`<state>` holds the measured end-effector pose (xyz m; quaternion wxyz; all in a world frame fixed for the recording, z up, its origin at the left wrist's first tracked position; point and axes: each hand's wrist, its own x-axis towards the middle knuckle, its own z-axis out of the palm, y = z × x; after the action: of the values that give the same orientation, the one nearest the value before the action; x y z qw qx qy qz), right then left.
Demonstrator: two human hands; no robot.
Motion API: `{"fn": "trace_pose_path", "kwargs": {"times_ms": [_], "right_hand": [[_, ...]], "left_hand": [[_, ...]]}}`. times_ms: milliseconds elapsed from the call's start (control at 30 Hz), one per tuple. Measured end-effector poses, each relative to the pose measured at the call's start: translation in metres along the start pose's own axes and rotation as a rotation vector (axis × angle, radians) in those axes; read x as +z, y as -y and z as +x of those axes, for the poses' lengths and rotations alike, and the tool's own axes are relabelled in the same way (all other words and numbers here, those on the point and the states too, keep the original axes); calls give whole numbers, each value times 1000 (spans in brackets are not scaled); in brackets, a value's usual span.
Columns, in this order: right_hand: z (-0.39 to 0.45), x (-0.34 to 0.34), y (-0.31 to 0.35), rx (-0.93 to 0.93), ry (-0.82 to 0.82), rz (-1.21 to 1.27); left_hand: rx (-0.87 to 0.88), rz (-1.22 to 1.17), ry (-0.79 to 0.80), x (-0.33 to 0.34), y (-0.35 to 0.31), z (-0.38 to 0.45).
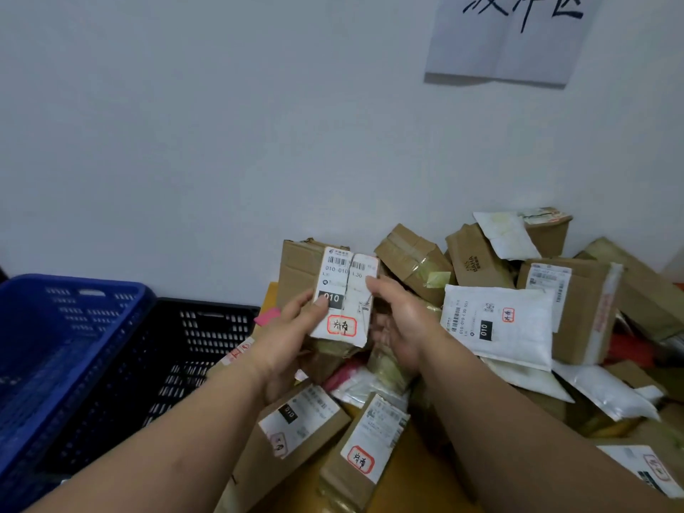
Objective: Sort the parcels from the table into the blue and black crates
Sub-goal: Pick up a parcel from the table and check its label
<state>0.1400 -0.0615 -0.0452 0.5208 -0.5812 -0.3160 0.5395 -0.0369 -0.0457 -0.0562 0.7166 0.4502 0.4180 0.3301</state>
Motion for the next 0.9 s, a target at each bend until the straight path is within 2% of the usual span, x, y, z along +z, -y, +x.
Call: {"fn": "trace_pose_path", "kwargs": {"times_ms": [167, 367, 600, 900], "right_hand": [[-6, 71, -5, 35, 145, -78], [0, 194, -17, 2, 308, -130], [11, 319, -47, 79, 471, -256], [54, 420, -89, 202, 652, -371]], "left_hand": [[62, -41, -32, -58, -24, -18], [87, -3, -105, -179, -49, -49], [-14, -39, -224, -307, -64, -86], [-108, -77, -425, -407, -53, -96]]}}
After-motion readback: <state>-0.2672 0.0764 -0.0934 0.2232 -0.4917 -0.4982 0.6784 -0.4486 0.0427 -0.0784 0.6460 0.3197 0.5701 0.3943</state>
